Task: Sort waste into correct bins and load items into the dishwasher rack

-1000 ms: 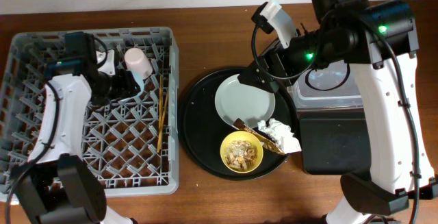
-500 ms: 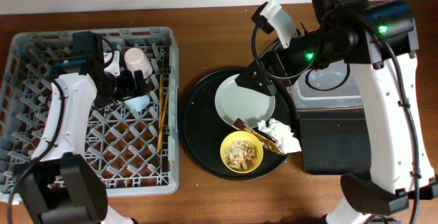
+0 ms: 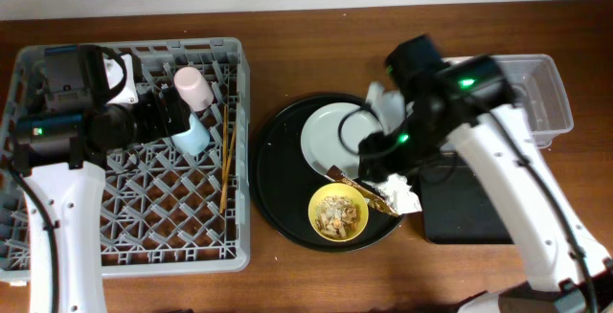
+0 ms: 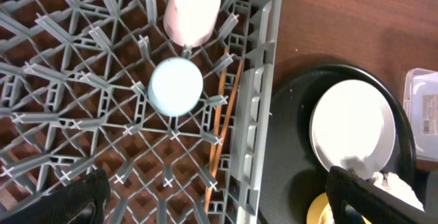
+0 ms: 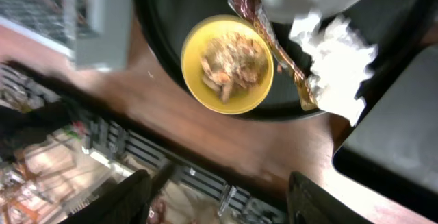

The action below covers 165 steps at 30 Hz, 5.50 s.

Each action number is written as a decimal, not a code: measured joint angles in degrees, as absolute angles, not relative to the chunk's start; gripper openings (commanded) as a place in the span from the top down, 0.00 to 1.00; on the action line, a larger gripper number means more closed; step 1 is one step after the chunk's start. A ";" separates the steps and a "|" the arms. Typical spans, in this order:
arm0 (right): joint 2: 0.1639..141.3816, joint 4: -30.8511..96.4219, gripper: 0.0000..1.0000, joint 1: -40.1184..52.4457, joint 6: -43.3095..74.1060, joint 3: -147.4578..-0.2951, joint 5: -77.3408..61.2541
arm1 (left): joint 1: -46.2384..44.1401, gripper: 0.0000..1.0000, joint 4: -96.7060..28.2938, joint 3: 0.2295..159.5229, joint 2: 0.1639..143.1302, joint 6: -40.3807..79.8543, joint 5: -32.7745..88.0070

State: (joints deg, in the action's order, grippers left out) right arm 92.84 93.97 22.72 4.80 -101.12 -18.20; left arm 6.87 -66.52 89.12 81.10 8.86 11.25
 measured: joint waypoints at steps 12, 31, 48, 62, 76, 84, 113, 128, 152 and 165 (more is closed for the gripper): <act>92.62 52.25 0.48 52.49 22.70 -67.72 -2.83 | 6.98 0.01 -66.61 89.10 81.10 8.88 11.29; 92.64 39.75 0.75 52.97 22.61 -58.92 -1.30 | 6.98 0.01 -66.61 89.10 81.10 8.88 11.29; 96.82 38.72 0.76 52.99 22.68 -58.92 -1.32 | 6.98 0.01 -66.61 89.10 81.10 8.88 11.27; 96.60 39.38 0.96 52.99 22.55 -59.13 -0.91 | 6.98 0.01 -66.61 89.10 81.10 8.88 11.27; 83.35 72.99 0.96 26.28 23.81 -77.95 -0.89 | 6.98 0.01 -66.61 89.10 81.10 8.88 11.29; 83.18 75.99 0.96 -6.72 7.42 -77.95 -19.99 | 7.14 0.01 -66.63 89.10 81.10 8.86 11.29; 82.35 51.42 0.96 -60.62 -15.22 -45.41 -86.52 | 7.18 0.01 -66.61 89.10 81.10 8.88 11.29; 82.48 50.98 0.96 -60.62 -1.83 -45.10 -87.20 | 7.18 0.01 -66.63 89.10 81.10 8.88 11.29; 91.39 59.00 0.96 46.94 6.17 -79.92 -13.43 | 7.18 0.01 -66.63 89.10 81.10 8.88 11.09; 101.12 78.46 0.47 39.97 4.58 -91.11 -6.31 | 7.20 0.01 -66.63 89.10 81.17 8.88 11.07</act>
